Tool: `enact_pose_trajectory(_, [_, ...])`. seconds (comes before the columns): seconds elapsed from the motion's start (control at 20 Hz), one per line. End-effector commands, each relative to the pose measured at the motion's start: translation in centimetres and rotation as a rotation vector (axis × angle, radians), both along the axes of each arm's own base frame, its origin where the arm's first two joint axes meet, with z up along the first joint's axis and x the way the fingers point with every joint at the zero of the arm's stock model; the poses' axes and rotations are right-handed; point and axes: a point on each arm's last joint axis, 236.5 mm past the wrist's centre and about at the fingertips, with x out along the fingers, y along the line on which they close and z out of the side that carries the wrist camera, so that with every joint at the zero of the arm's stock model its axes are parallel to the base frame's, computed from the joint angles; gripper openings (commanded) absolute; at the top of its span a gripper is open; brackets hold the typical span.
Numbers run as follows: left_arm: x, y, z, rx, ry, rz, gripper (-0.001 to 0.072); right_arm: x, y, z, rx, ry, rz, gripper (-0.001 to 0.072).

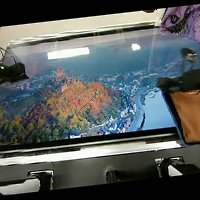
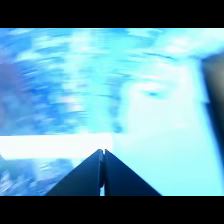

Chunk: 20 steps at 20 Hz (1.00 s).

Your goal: Fold the clothes and pants, and hang the long-sleeved shirts on hangers.

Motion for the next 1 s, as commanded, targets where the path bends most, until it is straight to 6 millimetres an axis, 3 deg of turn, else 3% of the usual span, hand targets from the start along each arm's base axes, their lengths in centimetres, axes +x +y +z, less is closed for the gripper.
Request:
enact_pose_trajectory(0.0, [-1.9,0.6,-1.2,0.122,-0.062,-0.025,0.0012,0.5,7.5,1.3,-0.012,-0.099,0.200,0.0035])
enact_pose_trajectory(0.1, [-3.2,0.3,-1.6,0.117,-0.097,-0.023,0.0012,0.3,9.1,1.5,-0.010,-0.115,0.237,0.0035])
enact_pose_trajectory(0.35, [-6.5,0.2,-3.4,0.116,0.008,-0.035,0.0016,0.5,8.7,1.5,-0.025,-0.119,0.235,0.0037])
enact_pose_trajectory(0.95, [-6.6,0.2,-3.5,0.115,0.014,-0.036,0.0017,0.5,8.7,1.5,-0.024,-0.120,0.234,0.0036])
